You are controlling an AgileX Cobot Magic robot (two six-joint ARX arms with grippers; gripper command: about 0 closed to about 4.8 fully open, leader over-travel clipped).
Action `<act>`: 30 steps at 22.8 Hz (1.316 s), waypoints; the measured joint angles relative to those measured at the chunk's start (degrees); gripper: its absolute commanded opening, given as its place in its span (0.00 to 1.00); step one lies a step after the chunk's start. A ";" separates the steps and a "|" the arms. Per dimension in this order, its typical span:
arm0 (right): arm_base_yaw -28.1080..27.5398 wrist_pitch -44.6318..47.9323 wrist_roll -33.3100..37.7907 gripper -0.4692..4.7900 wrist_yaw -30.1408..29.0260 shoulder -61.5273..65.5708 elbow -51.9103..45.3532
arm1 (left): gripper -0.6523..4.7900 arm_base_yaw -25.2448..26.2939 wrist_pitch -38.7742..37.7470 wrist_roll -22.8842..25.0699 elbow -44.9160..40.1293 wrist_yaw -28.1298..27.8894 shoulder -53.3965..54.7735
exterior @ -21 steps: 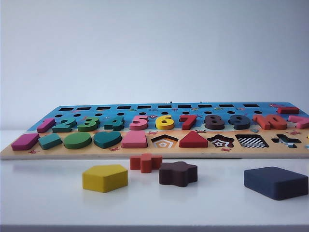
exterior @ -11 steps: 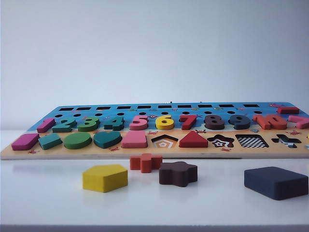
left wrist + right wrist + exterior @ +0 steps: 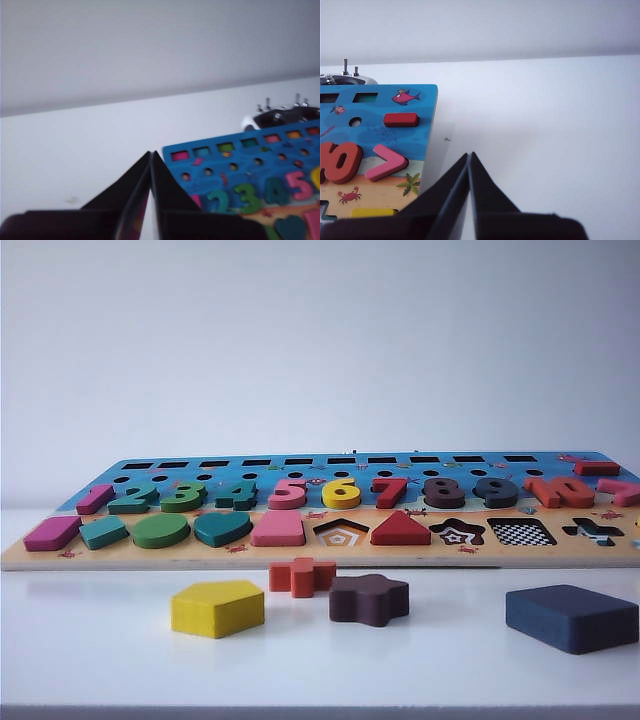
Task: Insert the cube into the slot.
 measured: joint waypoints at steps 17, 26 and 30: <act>0.00 -0.50 6.03 0.09 0.02 0.00 0.00 | 0.14 -17.46 -25.18 -0.74 13.44 18.03 8.85; 0.00 -1.16 12.70 0.09 -4.35 0.00 1.01 | 0.14 -19.63 -26.12 -0.76 13.99 22.23 10.45; 0.02 -2.36 14.40 0.09 -6.75 0.00 5.68 | 0.14 -19.82 -26.08 -0.74 14.01 22.40 11.85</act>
